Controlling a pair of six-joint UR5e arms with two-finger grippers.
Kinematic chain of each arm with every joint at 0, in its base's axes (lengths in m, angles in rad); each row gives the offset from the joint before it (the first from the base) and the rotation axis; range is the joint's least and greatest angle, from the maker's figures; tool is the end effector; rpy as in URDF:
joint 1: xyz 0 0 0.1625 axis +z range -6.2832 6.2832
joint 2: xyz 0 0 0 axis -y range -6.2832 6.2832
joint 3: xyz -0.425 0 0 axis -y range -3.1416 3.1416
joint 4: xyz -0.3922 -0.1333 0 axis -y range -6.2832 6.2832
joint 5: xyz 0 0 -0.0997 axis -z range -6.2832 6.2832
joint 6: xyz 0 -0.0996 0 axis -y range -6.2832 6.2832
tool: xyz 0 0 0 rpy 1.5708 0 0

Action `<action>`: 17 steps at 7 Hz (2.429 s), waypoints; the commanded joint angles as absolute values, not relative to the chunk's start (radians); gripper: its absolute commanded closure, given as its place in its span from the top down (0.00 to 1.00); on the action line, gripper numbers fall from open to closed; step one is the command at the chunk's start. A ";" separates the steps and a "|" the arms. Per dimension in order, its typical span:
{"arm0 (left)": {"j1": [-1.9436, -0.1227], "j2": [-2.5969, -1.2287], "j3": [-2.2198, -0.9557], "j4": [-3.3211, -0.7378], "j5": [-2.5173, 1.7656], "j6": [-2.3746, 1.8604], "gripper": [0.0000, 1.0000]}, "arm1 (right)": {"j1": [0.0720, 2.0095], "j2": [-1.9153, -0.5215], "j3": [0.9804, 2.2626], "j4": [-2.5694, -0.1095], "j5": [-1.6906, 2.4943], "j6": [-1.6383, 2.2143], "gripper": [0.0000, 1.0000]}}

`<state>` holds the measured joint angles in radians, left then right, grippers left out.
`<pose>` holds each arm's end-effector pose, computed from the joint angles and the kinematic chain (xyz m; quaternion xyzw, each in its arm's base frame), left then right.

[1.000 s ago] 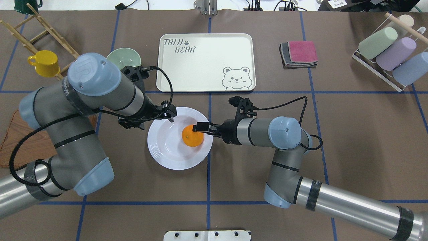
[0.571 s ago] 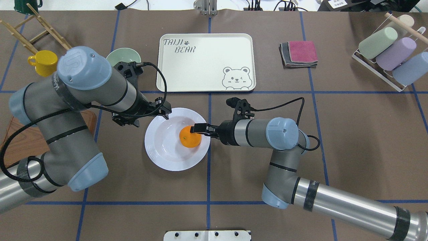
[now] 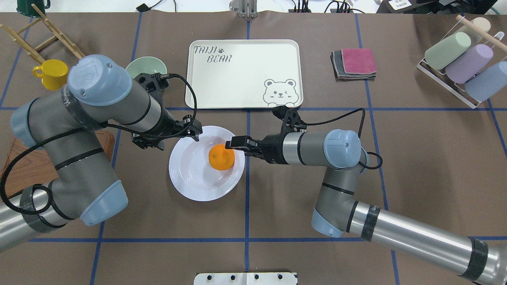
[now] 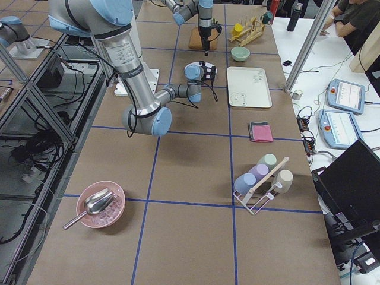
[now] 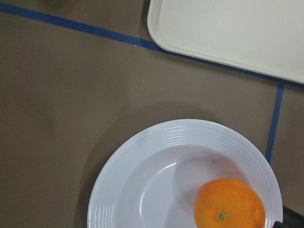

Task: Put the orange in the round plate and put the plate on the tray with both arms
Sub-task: 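Release the orange on the plate and grip the plate rim with both grippers, then lift the plate with both grippers and carry it toward the bear tray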

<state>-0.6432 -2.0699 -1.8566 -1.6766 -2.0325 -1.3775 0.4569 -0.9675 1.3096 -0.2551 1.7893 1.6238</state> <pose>0.4371 -0.4388 0.2370 -0.0184 0.4671 -0.0999 0.8784 -0.5778 -0.4085 0.2731 0.0748 -0.7327 0.0916 0.6702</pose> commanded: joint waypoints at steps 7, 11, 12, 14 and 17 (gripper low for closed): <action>-0.658 -2.052 -1.868 -1.678 -2.036 -1.362 0.98 | 0.453 -0.891 1.316 -0.414 1.859 1.597 0.11; -0.692 -2.052 -1.875 -1.678 -2.077 -1.362 0.97 | 0.454 -0.887 1.327 -0.439 1.893 1.572 0.00; -0.692 -2.052 -1.876 -1.678 -2.077 -1.362 0.97 | 0.454 -0.887 1.327 -0.436 1.893 1.575 0.00; -0.693 -2.051 -1.878 -1.678 -2.077 -1.362 0.97 | 0.474 -0.887 1.376 -0.428 1.893 1.647 0.00; -0.716 -2.024 -1.896 -1.677 -2.080 -1.300 0.97 | 0.495 -0.888 1.405 -0.376 1.884 1.742 0.00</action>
